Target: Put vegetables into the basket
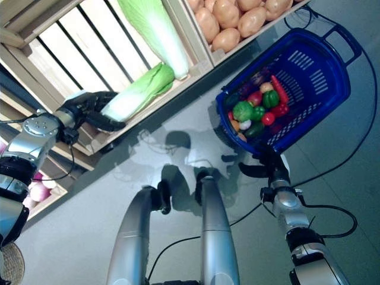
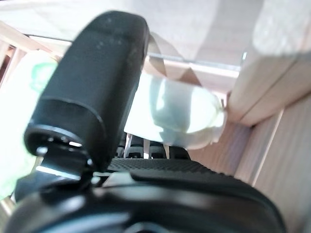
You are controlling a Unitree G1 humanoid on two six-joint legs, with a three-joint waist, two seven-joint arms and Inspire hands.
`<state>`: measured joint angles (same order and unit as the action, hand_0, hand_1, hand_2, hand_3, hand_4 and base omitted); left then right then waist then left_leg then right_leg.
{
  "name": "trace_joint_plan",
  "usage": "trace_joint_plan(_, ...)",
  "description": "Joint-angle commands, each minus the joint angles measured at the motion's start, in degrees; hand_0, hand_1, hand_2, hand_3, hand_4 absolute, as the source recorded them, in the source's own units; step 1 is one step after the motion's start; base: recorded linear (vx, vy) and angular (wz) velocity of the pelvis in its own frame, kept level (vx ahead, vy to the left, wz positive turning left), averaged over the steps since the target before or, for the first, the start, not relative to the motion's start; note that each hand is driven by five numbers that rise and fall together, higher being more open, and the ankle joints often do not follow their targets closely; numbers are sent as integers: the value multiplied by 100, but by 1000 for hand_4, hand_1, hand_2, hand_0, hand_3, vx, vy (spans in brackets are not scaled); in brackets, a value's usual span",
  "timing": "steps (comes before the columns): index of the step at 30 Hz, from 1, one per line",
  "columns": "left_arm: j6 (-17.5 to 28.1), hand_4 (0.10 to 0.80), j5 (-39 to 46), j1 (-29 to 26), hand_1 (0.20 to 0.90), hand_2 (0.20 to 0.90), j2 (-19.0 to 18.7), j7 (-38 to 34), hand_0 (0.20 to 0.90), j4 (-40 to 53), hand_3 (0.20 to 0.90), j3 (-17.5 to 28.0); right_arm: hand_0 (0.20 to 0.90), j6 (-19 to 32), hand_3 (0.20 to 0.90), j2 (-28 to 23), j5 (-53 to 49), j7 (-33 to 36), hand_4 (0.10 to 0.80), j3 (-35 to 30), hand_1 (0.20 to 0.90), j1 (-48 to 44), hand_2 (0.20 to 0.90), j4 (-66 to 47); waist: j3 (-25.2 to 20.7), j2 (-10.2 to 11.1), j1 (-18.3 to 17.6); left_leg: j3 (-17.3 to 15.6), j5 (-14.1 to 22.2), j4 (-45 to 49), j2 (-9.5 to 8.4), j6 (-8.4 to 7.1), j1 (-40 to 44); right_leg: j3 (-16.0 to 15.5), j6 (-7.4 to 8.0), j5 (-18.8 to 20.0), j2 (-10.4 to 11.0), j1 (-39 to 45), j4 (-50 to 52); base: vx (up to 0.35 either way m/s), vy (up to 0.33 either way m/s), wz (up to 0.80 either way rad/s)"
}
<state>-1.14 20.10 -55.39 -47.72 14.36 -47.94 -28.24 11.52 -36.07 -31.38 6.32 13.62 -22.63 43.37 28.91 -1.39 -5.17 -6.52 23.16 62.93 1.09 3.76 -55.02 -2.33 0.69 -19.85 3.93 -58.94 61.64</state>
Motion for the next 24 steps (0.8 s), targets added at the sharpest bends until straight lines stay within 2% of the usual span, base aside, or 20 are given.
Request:
trace_joint_plan(1,-145,800,-121,365,900,900,559,14,900,-479,900,-348,900,104,900,-67,99,231,800,-78,900,130,900,-309,88,288,-54,-167,-319,-505,-30,448,-171,-354,-422,444,-133,64,-354,0,0,0)
trace_joint_plan(4,-213,800,-62,281,900,900,637,-117,900,-749,900,-324,900,107,900,-10,63,317,800,-28,900,103,900,-391,88,343,-85,-143,-325,-441,-14,449,-308,-352,-424,458,-155,-45,-307,-32,-17,-5)
trace_joint_plan(5,-195,726,-33,239,789,789,661,-106,789,-885,789,-304,900,111,900,12,63,338,800,-14,900,81,900,-411,88,361,-100,-142,-329,-435,-7,448,-332,-350,-421,466,-167,-65,-304,-27,-15,-7)
trace_joint_plan(6,-174,400,-63,209,300,300,673,-151,300,-967,300,-275,900,123,900,23,56,343,800,-9,900,83,900,-425,88,374,-110,-145,-331,-431,0,448,-338,-351,-422,470,-173,-69,-304,-22,-13,-5)
trace_joint_plan(17,198,400,-153,224,300,300,640,-933,300,-1158,300,-128,900,215,900,104,48,388,800,72,900,22,900,-517,88,323,-110,-207,-309,-516,-5,407,-112,-326,-408,422,-171,112,-352,-3,-2,-1)
trace_joint_plan(24,185,400,13,312,300,300,611,-833,300,-959,300,-46,900,312,900,104,66,350,800,39,900,104,900,-457,88,239,-101,-278,-299,-675,-17,386,268,-305,-393,380,-157,436,-455,0,0,0)
